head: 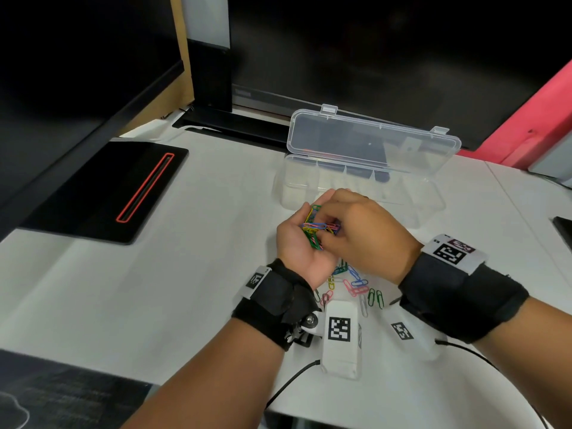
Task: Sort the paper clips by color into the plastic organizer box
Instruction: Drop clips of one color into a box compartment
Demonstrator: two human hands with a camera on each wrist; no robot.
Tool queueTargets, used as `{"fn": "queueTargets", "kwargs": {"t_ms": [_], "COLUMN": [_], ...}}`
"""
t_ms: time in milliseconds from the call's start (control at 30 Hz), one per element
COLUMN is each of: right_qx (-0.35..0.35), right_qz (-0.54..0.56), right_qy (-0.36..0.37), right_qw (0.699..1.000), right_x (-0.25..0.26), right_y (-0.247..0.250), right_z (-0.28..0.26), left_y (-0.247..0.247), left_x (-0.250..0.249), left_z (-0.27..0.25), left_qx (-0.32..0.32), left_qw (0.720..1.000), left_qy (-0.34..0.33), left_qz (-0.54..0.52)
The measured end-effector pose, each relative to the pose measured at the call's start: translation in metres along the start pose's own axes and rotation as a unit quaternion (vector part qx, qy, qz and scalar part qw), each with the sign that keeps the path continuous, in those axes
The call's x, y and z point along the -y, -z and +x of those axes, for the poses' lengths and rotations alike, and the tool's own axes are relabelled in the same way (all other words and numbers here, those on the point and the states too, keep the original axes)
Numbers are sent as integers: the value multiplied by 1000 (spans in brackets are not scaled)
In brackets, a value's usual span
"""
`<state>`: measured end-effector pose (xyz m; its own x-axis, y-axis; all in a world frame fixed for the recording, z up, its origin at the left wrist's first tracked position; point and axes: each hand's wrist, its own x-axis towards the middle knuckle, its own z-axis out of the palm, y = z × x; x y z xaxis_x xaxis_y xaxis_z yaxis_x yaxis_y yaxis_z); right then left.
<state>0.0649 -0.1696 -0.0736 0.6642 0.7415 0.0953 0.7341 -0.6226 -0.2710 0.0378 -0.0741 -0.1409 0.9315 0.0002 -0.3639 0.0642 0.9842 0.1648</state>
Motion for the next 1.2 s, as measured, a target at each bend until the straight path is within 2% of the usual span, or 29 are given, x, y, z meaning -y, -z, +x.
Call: {"fn": "queueTargets", "kwargs": {"t_ms": [133,333,567,867,1000,1100,1200], "right_qx": [-34,-60,-38,-13,-40,-98,-179], "right_qz": [112,179,137,197,327,378,396], "right_qy": [-30,-64,-73,-79,-89,-150,-222], "right_qw": [993,980,987,977,940,908,873], "right_x": [-1,1,-3,-14,-19,-33,-67], "right_y": [0,8,15,17,23,34,47], "right_z": [0,1,3,4,3,-5,-10], "left_y": [-3,-5,-8,-10,-12,-10,-8], "left_x": [-3,-1,0,-1,0,0,-1], "left_z": [-2,-2,-5,-9,-10,-8,-6], "left_qx": [33,60,62,56,68,67,65], "left_qw": [999,997,996,997,996,997,996], "left_qy": [-21,-47,-61,-38,-32,-21,-11], "left_qz": [-10,5,-7,-48,-55,-45,-52]}}
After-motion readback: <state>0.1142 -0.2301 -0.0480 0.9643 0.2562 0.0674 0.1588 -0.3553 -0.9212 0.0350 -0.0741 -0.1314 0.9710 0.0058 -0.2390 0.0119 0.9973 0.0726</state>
